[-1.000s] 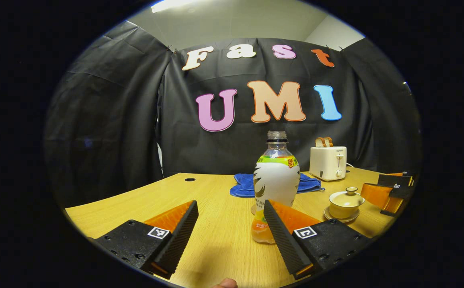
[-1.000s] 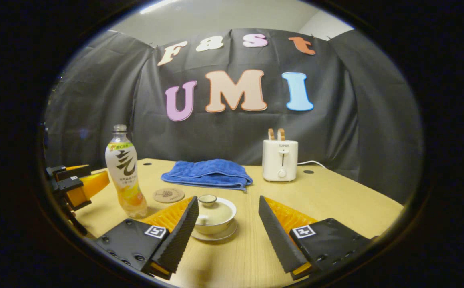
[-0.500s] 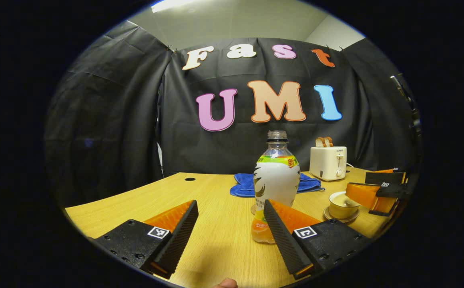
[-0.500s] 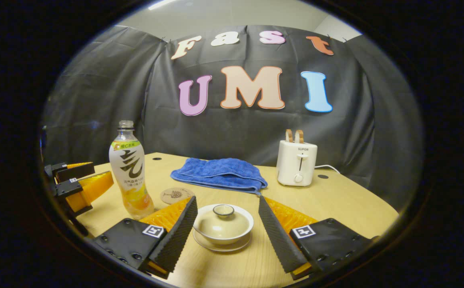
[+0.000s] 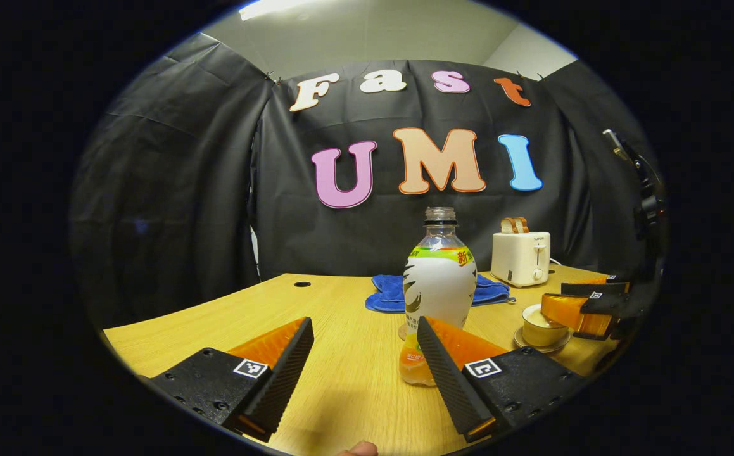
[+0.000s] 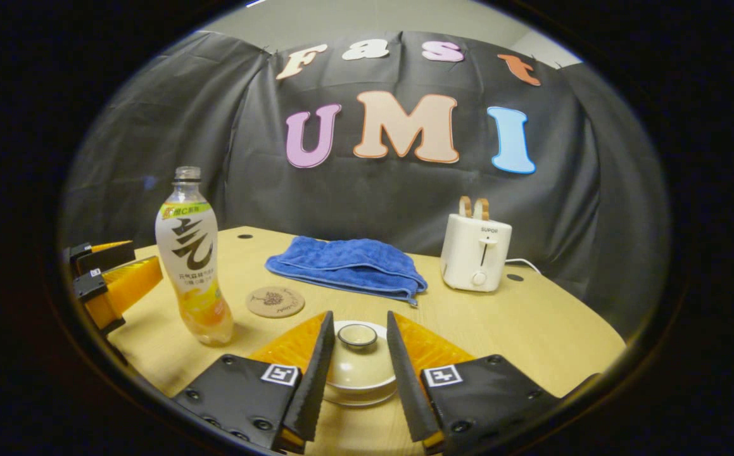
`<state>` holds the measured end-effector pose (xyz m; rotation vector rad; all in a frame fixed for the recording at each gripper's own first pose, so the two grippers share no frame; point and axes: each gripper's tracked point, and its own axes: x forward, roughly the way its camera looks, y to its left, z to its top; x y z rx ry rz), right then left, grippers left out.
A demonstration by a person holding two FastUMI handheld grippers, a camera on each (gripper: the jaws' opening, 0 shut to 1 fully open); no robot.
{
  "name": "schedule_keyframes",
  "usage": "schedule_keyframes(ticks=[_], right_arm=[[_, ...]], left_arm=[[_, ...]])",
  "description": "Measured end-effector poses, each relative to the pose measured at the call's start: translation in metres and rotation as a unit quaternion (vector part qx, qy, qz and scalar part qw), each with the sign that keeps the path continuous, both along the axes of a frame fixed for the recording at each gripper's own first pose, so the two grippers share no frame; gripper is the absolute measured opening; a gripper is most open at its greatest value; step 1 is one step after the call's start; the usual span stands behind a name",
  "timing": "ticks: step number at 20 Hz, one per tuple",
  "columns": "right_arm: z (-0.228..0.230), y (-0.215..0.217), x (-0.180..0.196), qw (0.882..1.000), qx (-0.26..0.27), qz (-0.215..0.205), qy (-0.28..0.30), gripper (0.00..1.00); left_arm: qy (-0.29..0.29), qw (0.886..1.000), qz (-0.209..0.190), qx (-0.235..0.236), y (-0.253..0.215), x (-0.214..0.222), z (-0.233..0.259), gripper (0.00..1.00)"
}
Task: Open the teacup lid with one hand, grasp the water bottle and pour water into the teacup with the other hand; after pouring, place the water bottle on the coaster and then close the teacup lid.
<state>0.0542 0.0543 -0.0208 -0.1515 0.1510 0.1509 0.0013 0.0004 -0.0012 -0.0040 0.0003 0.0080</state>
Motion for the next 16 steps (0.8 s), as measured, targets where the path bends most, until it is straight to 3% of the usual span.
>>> schedule_keyframes(ticks=[9, 16], right_arm=[[-0.0054, 0.0055, 0.0023, 1.000, 0.013, 0.012, 0.020, 0.37], [-0.0053, 0.0058, 0.0039, 0.999, 0.027, 0.022, 0.025, 0.25]], left_arm=[[0.001, 1.000, 0.002, 0.000, 0.0009, -0.0011, -0.0003, 0.96], [0.002, 1.000, 0.005, 0.000, 0.0015, -0.0006, -0.0001, 0.96]])
